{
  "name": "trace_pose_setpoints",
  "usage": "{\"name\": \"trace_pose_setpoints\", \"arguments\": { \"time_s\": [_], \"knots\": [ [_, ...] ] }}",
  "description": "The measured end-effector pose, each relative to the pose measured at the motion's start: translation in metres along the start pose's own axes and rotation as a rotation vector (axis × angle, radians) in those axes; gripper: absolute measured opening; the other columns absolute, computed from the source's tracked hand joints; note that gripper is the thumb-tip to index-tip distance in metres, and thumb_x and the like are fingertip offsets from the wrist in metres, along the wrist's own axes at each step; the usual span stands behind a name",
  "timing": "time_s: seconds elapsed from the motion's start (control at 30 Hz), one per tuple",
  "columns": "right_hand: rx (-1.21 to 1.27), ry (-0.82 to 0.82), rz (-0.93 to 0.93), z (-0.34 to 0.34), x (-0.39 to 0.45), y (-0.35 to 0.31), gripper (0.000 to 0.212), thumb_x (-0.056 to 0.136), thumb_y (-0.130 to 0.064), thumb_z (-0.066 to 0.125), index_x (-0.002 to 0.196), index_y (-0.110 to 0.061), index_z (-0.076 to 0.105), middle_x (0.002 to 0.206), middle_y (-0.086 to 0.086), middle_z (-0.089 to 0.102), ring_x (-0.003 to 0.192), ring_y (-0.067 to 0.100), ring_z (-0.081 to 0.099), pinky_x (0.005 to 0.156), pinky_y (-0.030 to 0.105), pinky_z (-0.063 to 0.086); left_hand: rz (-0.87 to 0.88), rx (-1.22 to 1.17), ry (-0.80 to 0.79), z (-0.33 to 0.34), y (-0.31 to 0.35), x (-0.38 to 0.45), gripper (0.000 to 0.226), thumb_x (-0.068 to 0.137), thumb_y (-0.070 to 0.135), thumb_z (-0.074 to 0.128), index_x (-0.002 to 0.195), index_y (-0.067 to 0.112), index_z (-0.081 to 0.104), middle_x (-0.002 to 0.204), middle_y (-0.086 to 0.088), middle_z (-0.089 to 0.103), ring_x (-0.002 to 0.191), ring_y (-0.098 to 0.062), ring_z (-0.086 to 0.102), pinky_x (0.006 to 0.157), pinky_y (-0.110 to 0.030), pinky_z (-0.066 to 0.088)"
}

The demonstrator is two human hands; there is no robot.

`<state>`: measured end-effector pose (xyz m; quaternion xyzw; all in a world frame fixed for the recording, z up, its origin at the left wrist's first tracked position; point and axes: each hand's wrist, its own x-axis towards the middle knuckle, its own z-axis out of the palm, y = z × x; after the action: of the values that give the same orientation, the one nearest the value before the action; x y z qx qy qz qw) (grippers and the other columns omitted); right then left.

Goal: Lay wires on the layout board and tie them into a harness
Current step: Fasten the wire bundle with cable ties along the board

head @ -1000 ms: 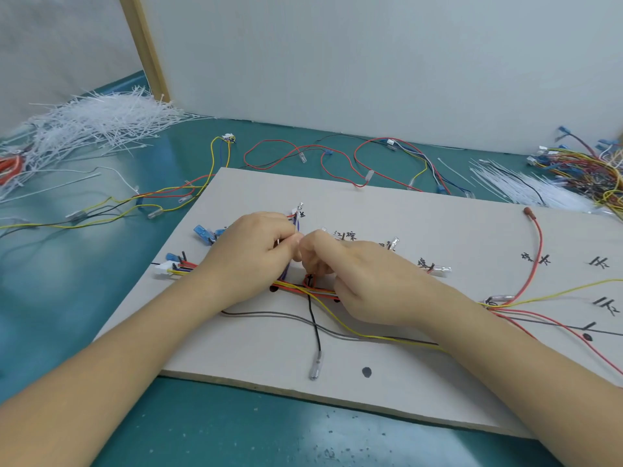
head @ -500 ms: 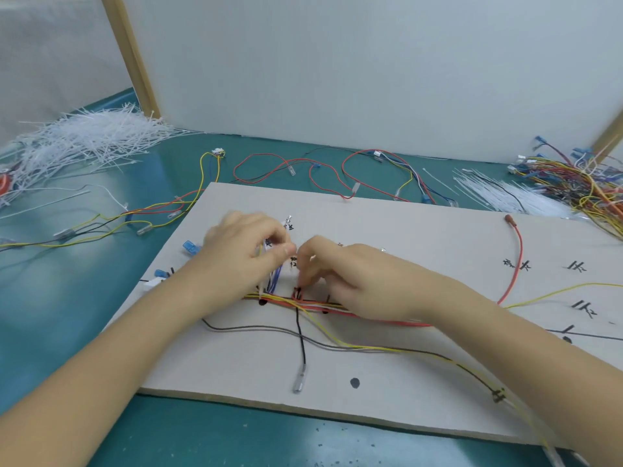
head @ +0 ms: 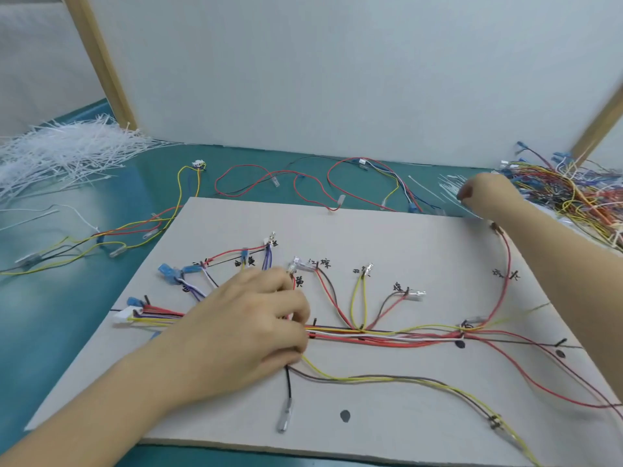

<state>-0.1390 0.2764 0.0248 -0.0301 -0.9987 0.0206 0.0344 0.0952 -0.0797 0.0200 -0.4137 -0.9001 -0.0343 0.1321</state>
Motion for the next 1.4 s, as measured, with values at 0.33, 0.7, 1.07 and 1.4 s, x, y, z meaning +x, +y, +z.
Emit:
{"name": "trace_pose_setpoints", "arguments": {
  "time_s": [0.33, 0.7, 1.07, 1.4],
  "knots": [
    [0.117, 0.076, -0.078, 0.021, 0.039, -0.023, 0.019, 0.088, -0.008, 0.057, 0.101, -0.002, 0.069, 0.102, 0.022, 0.067, 0.096, 0.037, 0.059, 0.079, 0.038, 0.048, -0.031, -0.095, -0.142, -0.001, 0.0, -0.004, 0.024, 0.085, 0.041, 0.046, 0.071, 0.03, 0.062, 0.064, 0.015, 0.055, 0.066, -0.007, 0.048, 0.061, -0.02, 0.042],
    [-0.005, 0.031, 0.076, 0.032, 0.063, -0.046, 0.027, 0.08, 0.002, 0.057, 0.059, -0.002, 0.041, 0.058, 0.012, 0.042, 0.07, 0.031, 0.047, 0.061, 0.029, 0.035, -0.21, -0.027, -0.02, 0.009, 0.007, -0.001, 0.025, 0.075, 0.039, 0.043, 0.07, 0.027, 0.063, 0.046, 0.01, 0.049, 0.046, -0.011, 0.052, 0.043, -0.014, 0.041],
    [-0.131, -0.016, 0.049, 0.026, 0.057, -0.055, 0.01, 0.084, 0.005, 0.051, 0.092, 0.007, 0.058, 0.101, 0.025, 0.062, 0.095, 0.038, 0.058, 0.068, 0.033, 0.039, -0.291, 0.047, -0.033, 0.009, 0.009, 0.002, 0.03, 0.072, 0.04, 0.039, 0.063, 0.028, 0.065, 0.043, 0.01, 0.046, 0.043, -0.009, 0.051, 0.039, -0.013, 0.036],
    [0.273, 0.226, -0.08, -0.029, 0.013, -0.081, 0.02, 0.081, 0.0, 0.048, 0.089, 0.003, 0.066, 0.088, 0.019, 0.065, 0.087, 0.032, 0.059, 0.073, 0.032, 0.044, -0.377, -0.003, -0.093, 0.009, 0.01, 0.002, 0.029, 0.078, 0.045, 0.041, 0.07, 0.026, 0.062, 0.05, 0.01, 0.053, 0.052, -0.012, 0.057, 0.042, -0.02, 0.044]
  ]
}}
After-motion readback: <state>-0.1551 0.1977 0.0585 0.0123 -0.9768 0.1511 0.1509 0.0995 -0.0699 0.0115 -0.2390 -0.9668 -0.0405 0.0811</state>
